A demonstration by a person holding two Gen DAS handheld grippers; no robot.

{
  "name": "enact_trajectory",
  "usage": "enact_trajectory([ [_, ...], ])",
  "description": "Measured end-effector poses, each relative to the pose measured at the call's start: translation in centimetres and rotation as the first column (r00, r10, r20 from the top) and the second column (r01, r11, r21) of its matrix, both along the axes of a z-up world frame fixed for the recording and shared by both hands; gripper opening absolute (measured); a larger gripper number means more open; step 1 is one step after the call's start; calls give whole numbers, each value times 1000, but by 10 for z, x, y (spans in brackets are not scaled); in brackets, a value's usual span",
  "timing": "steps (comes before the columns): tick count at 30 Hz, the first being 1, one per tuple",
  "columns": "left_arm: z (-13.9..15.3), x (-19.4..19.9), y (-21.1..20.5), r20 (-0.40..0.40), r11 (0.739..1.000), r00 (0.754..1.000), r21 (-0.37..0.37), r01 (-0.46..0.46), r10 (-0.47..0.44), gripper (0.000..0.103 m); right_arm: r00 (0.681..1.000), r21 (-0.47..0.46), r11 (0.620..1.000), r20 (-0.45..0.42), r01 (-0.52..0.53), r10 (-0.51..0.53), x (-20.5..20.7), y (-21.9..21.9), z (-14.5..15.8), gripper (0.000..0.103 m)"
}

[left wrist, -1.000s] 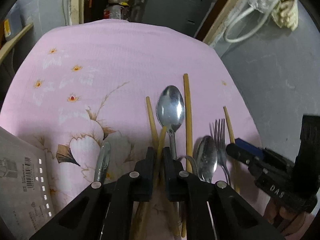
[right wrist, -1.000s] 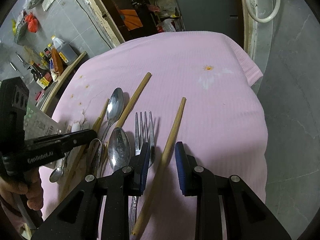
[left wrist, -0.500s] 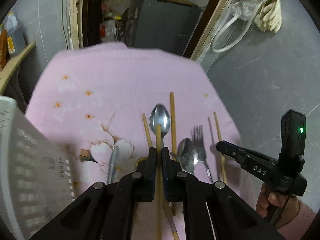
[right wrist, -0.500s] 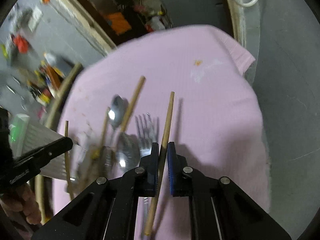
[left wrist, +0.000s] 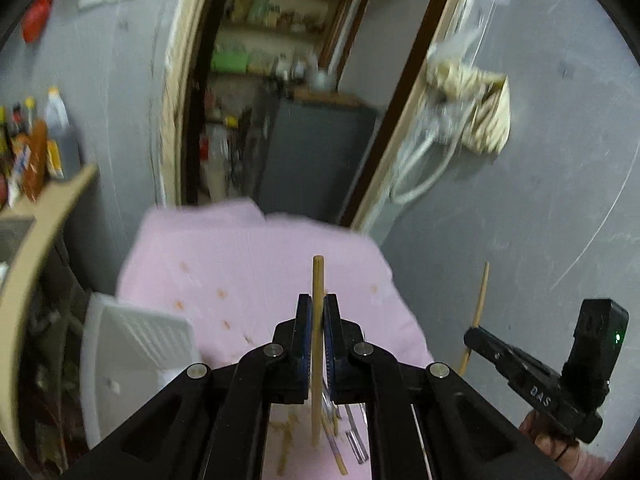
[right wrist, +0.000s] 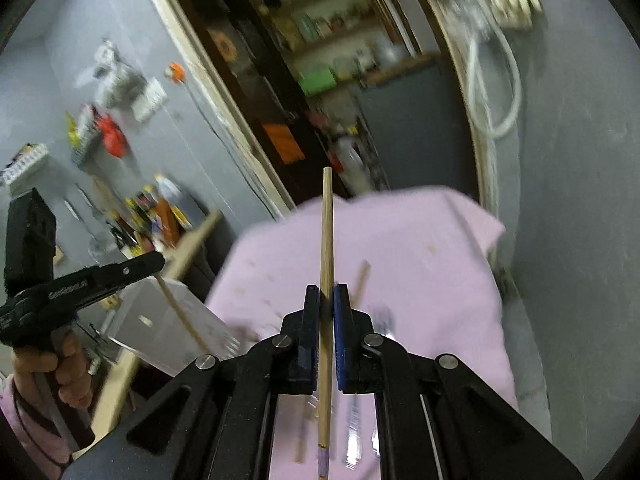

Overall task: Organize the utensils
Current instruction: 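Lift the chopstick with the left tool and carry it to the white caddy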

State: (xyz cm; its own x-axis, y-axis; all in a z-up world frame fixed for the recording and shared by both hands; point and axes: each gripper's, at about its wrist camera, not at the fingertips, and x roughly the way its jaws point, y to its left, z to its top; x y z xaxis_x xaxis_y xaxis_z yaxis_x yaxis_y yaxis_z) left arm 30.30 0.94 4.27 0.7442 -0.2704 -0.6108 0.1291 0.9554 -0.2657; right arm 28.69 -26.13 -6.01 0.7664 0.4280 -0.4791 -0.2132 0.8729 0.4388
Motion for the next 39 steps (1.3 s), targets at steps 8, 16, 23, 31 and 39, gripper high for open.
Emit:
enact_trajectory([
  [8,92,-27,52,182,994,981,71,-81,67,6,961,75,991,264,-112,89,7,63,94,6],
  [16,101,-39,97,276,970,949,142,-196,151,6,880,73,961,425,-266,211,38,156,117,6],
  [23,38,-28,116,278,969,940,87,-230,198,6,874,-21,945,375,-326,309,58,210,71,6],
  [31,-8,-26,118,227,974,956,87,-208,184,6,904,-61,942,266,-331,335,61,218,20,6],
  [39,-19,-29,119,167,986,974,37,-160,152,7,912,-71,934,200,-351,358,54,213,2,13],
])
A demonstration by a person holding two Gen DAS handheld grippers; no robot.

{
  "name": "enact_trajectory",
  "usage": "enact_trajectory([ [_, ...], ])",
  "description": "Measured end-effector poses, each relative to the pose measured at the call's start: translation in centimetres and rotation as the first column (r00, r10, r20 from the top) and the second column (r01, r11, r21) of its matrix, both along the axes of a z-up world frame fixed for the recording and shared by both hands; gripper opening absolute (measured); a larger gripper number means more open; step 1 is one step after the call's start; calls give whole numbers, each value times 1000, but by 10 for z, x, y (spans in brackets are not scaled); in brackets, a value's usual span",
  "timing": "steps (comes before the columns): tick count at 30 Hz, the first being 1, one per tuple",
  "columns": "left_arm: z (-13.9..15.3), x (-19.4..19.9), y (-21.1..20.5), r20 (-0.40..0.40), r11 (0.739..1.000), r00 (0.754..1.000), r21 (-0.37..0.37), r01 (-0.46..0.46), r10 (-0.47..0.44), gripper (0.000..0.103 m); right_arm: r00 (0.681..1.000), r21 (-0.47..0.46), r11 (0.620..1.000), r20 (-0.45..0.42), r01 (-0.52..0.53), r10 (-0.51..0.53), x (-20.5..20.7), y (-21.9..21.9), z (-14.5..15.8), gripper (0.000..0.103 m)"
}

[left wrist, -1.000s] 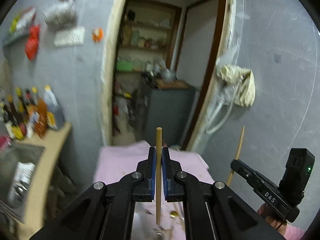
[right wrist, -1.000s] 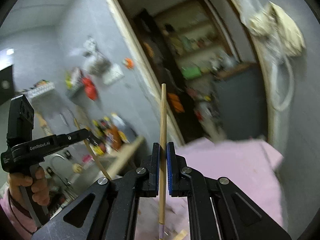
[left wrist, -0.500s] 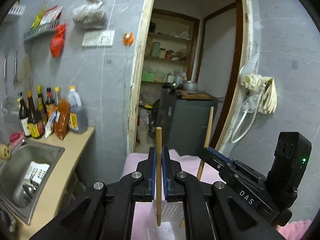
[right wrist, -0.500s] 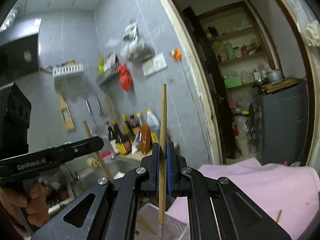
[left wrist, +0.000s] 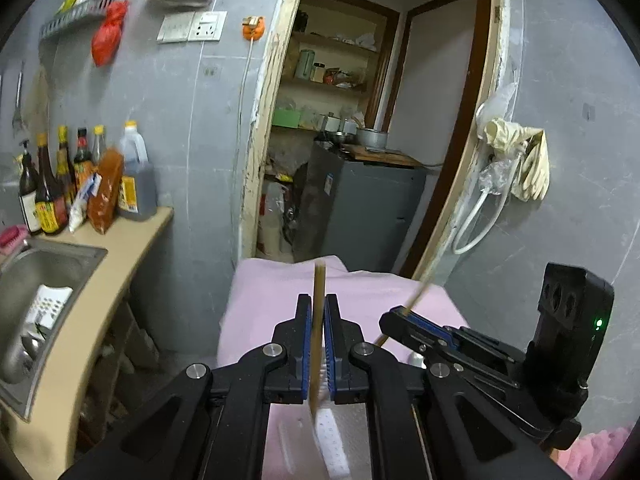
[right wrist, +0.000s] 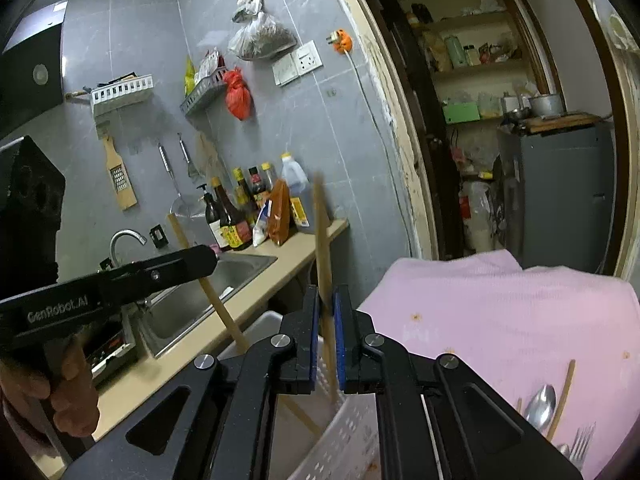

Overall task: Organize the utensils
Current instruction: 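Lift the chopstick with the left tool and carry it to the white caddy, then drop the chopstick into the caddy and open the left tool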

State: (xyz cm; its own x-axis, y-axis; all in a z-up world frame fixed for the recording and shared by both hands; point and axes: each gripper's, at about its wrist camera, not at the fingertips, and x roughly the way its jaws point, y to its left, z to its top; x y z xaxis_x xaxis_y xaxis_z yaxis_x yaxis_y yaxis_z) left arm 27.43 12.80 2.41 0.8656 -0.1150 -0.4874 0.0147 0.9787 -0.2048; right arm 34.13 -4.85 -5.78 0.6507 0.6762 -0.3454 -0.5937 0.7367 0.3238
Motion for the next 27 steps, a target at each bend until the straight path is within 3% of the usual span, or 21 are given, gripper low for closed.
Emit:
enact_trajectory([
  [2,1,-1,0,-7,1000,1000,-15,2,-2,12,1000,10,1000,-7,14,-14,-3,-8,1,34],
  [5,3,-2,-2,-7,1000,1000,-26,3,-4,28,999,16,999,-1,49,-49,-9,-21,7,36],
  [9,6,-6,-9,7,999,1000,-40,-6,6,36,991,19,992,23,129,-129,-20,-48,18,38],
  [15,10,-16,-34,39,1000,999,-11,-15,16,66,959,-16,962,92,271,-269,-43,-94,40,66],
  [17,11,-20,-48,52,1000,998,3,-21,21,78,945,-28,949,109,314,-309,-51,-111,45,81],
  [21,12,-24,-76,76,999,997,45,-29,25,97,918,-49,923,140,382,-372,-67,-142,52,94],
  [22,11,-25,-85,79,998,997,63,-31,26,99,911,-57,916,146,398,-387,-70,-149,53,98],
  [27,2,-25,-121,89,993,996,115,-23,13,101,876,-102,877,172,471,-450,-83,-181,52,99],
])
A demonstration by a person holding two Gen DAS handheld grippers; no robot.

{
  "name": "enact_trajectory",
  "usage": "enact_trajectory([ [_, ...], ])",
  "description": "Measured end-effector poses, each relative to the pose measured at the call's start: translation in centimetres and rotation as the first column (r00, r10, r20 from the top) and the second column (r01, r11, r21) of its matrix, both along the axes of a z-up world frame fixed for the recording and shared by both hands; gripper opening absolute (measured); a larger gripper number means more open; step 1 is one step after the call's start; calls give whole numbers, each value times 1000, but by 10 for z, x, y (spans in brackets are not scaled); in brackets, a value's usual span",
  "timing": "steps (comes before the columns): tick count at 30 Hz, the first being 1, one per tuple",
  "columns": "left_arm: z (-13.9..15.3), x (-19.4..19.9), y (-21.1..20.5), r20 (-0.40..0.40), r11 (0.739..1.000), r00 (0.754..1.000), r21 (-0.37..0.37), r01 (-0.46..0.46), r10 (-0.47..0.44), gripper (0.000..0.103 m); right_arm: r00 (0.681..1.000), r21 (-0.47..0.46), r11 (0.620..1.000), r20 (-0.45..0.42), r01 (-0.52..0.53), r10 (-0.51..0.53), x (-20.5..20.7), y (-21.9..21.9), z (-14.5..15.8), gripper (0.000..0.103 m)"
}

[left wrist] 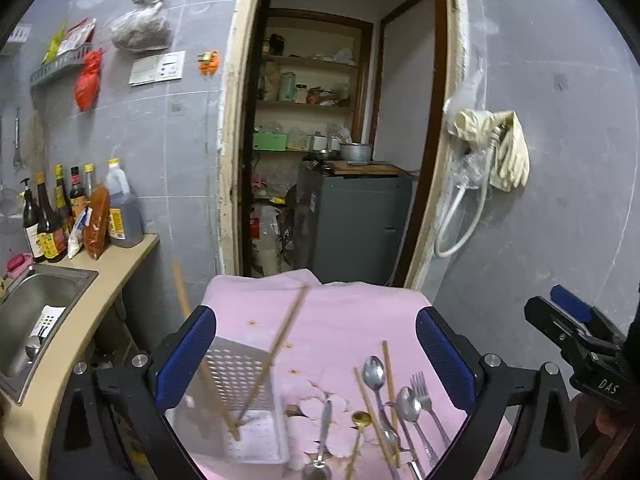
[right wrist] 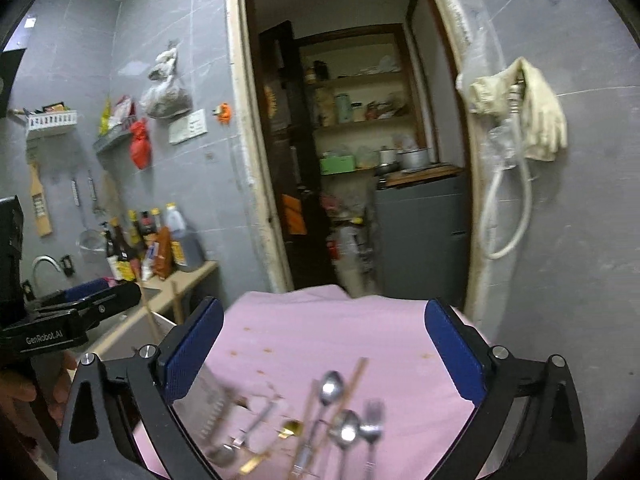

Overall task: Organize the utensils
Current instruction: 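Drop the chopstick into the caddy and open the left tool, then lower the left tool onto the utensils and grasp another wooden chopstick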

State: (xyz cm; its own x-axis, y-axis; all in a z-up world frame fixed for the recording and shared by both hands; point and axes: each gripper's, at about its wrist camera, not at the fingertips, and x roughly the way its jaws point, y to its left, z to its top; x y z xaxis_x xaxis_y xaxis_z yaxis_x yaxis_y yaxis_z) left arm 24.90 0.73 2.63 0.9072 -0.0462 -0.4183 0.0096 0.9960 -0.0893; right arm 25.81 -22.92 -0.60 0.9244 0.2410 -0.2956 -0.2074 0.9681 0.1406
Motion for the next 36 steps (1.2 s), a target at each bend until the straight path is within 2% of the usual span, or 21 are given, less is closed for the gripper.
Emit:
enact_trajectory([
  [7,-17,3,-43,-1,999,1000,51,19,-19,101,999,-59,997,-19,47,-48,-5,-35,-18,99],
  [14,-39,20,-73,-49,994,998,96,52,-48,101,995,-43,998,-87,47,-51,12,-60,-49,99],
  [22,-78,49,-89,-142,995,989,84,61,-48,101,981,-34,999,-195,3,-10,44,-73,-98,99],
  [28,-120,76,-88,-248,996,966,35,82,-71,100,958,-3,998,-282,-58,55,68,-66,-140,98],
  [30,-134,82,-85,-280,996,957,13,83,-76,93,943,16,996,-319,-90,90,79,-61,-156,95],
  [35,-169,101,-80,-387,997,919,-20,76,-78,73,908,39,988,-390,-149,152,97,-50,-181,67],
  [36,-173,103,-79,-401,997,913,-25,73,-77,69,902,37,987,-401,-156,158,100,-48,-185,65],
])
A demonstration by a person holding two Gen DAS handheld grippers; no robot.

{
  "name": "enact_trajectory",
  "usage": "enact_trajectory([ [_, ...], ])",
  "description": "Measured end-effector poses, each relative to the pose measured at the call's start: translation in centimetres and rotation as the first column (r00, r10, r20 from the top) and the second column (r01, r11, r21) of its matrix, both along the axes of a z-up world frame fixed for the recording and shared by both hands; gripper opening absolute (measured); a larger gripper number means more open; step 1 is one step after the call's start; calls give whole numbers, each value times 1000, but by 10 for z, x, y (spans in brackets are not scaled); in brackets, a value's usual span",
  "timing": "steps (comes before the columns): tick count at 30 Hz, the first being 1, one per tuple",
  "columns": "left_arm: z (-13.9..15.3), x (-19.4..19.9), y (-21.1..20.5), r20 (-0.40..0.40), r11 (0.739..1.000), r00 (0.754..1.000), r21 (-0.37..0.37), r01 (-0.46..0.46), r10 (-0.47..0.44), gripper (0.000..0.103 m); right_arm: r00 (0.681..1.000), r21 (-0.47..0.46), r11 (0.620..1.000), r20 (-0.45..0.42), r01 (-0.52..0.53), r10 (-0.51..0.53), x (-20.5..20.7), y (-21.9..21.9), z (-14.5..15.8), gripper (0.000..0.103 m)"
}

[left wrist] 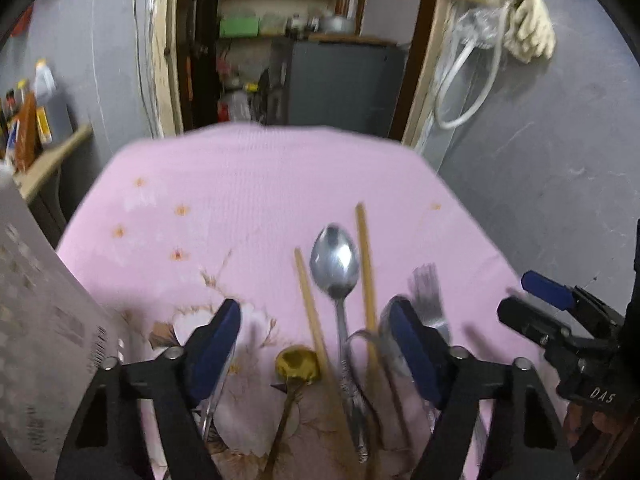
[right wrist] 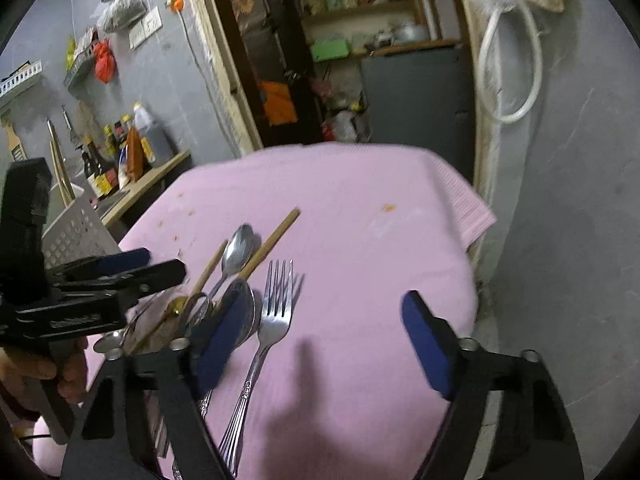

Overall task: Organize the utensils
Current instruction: 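Lower the left tool onto the utensils and grasp another wooden chopstick, then lift the chopstick with the left tool and carry it over the caddy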

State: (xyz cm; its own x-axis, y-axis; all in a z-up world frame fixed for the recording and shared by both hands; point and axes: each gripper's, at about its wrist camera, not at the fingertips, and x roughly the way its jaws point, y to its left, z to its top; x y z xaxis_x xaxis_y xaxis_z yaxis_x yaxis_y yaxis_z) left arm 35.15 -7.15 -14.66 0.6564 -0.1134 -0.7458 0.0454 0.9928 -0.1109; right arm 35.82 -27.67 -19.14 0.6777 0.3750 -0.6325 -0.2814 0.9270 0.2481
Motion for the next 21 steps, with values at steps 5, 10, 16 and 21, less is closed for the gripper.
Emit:
enact_trajectory([
  [5,-19,10,5,-70,999,998,-46,-7,4,53,997,18,999,-56,-44,45,16,9,-15,55],
  [10,-18,18,8,-76,996,997,-92,-2,-5,42,989,38,993,-92,-112,115,30,22,-23,48],
  [16,-20,33,11,-126,990,992,-142,6,-24,33,974,87,981,-133,-173,184,45,32,-30,39],
  [21,-19,37,16,-155,985,988,-170,-2,-25,29,969,104,976,-143,-189,203,56,34,-34,33],
])
